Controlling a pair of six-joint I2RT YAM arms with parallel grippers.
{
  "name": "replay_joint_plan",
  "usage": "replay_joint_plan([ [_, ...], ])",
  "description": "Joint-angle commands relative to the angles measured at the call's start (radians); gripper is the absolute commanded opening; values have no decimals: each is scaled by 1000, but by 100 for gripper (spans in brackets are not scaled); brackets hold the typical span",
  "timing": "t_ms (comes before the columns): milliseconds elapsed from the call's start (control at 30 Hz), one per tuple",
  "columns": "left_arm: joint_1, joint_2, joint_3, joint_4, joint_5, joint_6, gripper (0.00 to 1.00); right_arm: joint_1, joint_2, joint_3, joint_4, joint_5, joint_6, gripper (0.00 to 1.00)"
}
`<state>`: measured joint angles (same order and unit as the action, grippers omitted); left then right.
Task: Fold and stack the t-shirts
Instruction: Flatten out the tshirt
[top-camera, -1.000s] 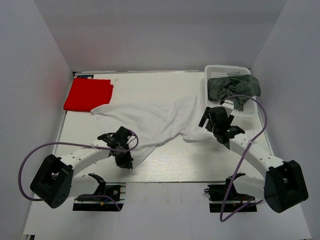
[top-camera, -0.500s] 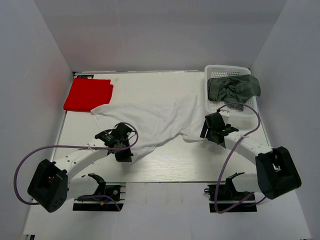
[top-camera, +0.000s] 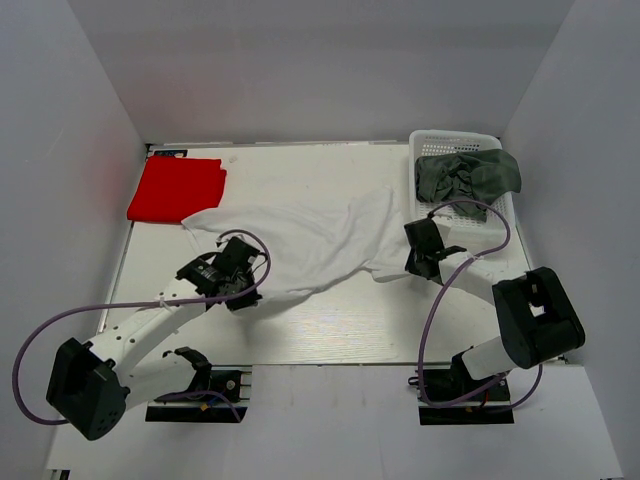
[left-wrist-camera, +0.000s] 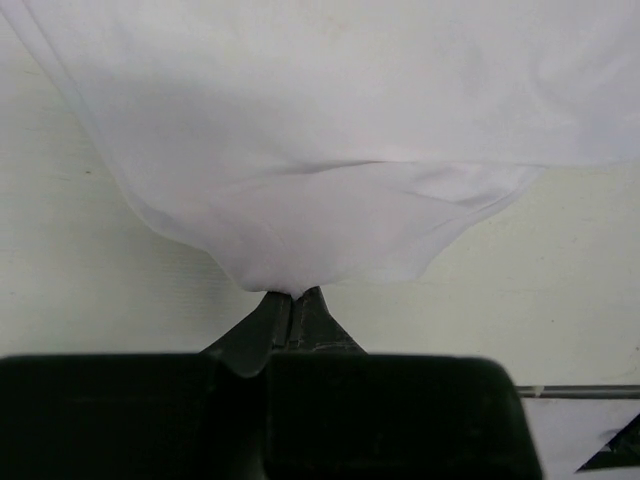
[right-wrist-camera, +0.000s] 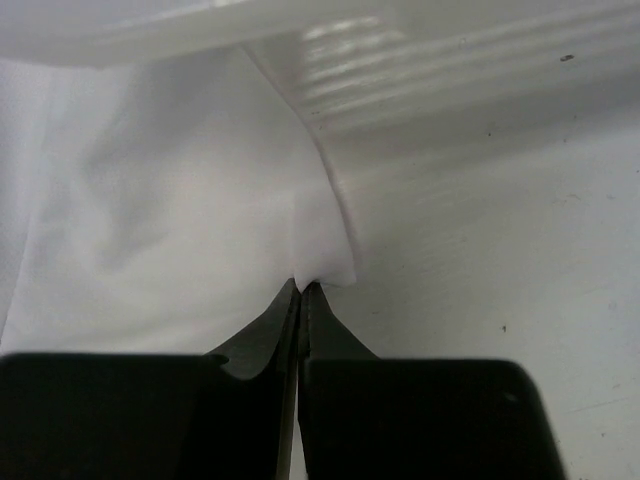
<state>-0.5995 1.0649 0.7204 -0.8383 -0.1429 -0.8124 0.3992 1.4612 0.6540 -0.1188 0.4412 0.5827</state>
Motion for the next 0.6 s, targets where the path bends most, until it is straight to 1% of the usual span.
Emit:
replay_joint_plan([
  [0,-5,-25,56,-34,-93,-16,0,-3,1,28,16,-12,-44,0],
  [67,-5,-36,82,-50,-115,-16,0,1,-21,41,18,-10,-75,0],
  [100,-5,-51,111,-71,-150,-28,0,1,-77,42,39,-12,-119,0],
  [133,-5,-68,128,-84,-179,-45,0,4,-106,38,77,-10,-129,0],
  [167,-5,-68,166,-102,-246,-59,0,4,-201,23,140,-19,-185,0],
  [233,-5,-79,207,-148,-311,-94,0,7,-272,-4,194,-21,-228,0],
  [267,-5,-79,258,-148,-373,-94,0,7,-385,-25,287,-16,-297,0],
  [300,-5,-79,286,-159,-398,-94,0,3,-422,-39,321,-38,-320,0],
  [333,-5,-79,351,-168,-446,-105,0,7,-450,-48,396,-42,-346,0],
  [367,-5,-79,387,-168,-460,-105,0,6,-511,-45,413,-56,-378,0],
  [433,-5,-79,494,-168,-497,-91,0,7,-587,-9,436,-93,-425,0],
  [567,-5,-118,612,-64,-532,33,0,7,-660,62,499,-141,-517,0],
])
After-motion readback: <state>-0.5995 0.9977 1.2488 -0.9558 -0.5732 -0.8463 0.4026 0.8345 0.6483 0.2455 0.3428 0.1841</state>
